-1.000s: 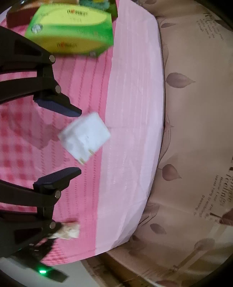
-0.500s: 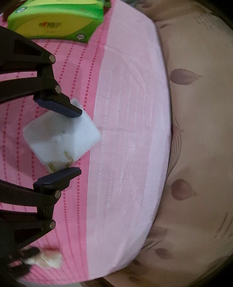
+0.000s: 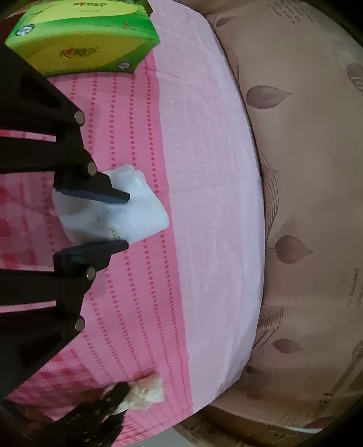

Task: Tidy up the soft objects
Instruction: 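Grasp the white folded cloth with the left gripper while the right gripper holds the scrunchie, then lift the white cloth and carry it toward the gold tin with the left gripper, then lower the white cloth into the gold tin and open the left gripper, then carry the cream scrunchie into the gold tin and open the right gripper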

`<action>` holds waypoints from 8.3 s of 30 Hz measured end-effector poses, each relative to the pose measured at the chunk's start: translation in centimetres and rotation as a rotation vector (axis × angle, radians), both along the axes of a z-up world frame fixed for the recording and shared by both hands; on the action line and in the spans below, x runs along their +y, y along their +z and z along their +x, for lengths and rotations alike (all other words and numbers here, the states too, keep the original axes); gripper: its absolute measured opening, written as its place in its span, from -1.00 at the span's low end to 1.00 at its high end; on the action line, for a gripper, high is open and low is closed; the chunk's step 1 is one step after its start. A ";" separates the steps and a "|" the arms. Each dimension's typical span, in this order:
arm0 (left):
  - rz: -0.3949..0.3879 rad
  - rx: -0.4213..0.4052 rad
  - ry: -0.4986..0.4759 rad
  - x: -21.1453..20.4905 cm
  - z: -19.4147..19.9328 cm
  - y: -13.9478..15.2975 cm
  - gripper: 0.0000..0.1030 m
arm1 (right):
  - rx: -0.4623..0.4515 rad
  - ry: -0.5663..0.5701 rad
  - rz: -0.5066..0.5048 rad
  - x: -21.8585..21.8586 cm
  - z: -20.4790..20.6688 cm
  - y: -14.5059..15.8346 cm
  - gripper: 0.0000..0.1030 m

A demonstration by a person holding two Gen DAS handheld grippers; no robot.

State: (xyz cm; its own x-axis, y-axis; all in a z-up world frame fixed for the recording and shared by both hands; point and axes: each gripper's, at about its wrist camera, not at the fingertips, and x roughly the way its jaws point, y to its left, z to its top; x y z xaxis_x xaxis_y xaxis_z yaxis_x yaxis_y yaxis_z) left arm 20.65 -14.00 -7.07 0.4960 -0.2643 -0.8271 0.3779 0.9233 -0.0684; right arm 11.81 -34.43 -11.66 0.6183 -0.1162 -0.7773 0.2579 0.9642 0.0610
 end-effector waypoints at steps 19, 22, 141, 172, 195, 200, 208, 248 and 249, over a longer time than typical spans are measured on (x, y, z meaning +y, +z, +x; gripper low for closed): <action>0.032 -0.002 -0.034 1.0 -2.9 0.1 -0.12 | 0.002 0.002 -0.008 0.1 0.0 0.0 -0.53; 0.034 -0.002 -0.039 1.2 -2.8 -0.1 0.16 | 0.001 0.007 -0.005 0.0 0.0 0.0 -0.50; 0.052 -0.019 0.378 34.1 -7.0 4.9 0.30 | 0.022 0.013 -0.067 0.5 0.1 0.0 -0.42; 0.181 -0.191 0.450 34.0 -13.6 6.2 0.30 | 0.027 0.007 -0.063 2.5 -0.2 0.6 -0.66; 0.132 -0.184 0.554 36.5 -13.9 6.5 0.31 | -0.106 0.490 -0.012 25.6 2.4 9.0 -0.69; 0.127 -0.189 0.581 37.2 -14.0 6.6 0.31 | -0.114 0.619 0.025 32.6 3.7 10.0 -0.69; 0.134 -0.200 0.616 37.9 -13.9 6.7 0.31 | -0.081 0.724 0.068 40.4 7.0 9.9 -0.66; 0.129 -0.202 0.623 38.0 -13.8 6.7 0.30 | -0.072 0.609 -0.001 42.4 2.5 8.5 0.93; 0.131 -0.204 0.621 37.9 -13.9 6.7 0.31 | -0.071 0.607 -0.005 42.3 2.0 8.5 0.93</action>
